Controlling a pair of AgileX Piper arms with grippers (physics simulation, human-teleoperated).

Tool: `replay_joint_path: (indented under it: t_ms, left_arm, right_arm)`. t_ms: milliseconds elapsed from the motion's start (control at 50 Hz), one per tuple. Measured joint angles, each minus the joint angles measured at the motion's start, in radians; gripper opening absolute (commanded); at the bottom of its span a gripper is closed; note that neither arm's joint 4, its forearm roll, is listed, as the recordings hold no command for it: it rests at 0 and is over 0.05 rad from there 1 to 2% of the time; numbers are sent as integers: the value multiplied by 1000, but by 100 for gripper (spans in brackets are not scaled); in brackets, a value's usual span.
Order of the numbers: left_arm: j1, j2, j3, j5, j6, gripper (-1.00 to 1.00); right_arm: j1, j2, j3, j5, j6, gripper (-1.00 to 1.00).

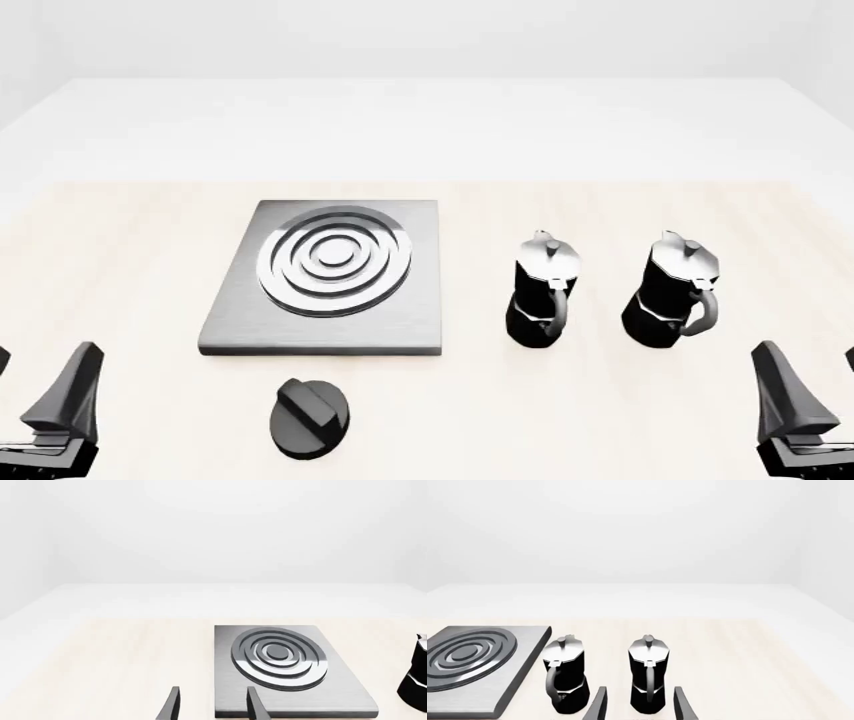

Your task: Turn off the stove.

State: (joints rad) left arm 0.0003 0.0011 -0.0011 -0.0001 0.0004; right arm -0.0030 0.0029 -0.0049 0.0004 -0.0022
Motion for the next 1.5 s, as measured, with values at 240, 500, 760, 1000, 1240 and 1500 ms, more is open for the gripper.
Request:
replay_joint_path:
  t_ms: [240, 500, 760, 1000, 1240, 1500]
  left_arm:
    - [-1, 2, -2, 0, -1, 100]
    - [-1, 2, -2, 2, -1, 100]
    - [-7, 23, -15, 15, 2, 100]
    - [-27, 88, -97, 54, -5, 100]
    - [-79, 230, -228, 94, -43, 100]
    - [-153, 386, -390, 221, -100, 100]
  right_arm:
    - [7, 5, 1, 1, 0, 100]
    - [12, 8, 2, 1, -1, 100]
    - [16, 11, 1, -1, 0, 100]
    - [15, 10, -1, -1, 1, 100]
    - [13, 7, -1, 1, 4, 100]
    - [11, 6, -1, 1, 11, 100]
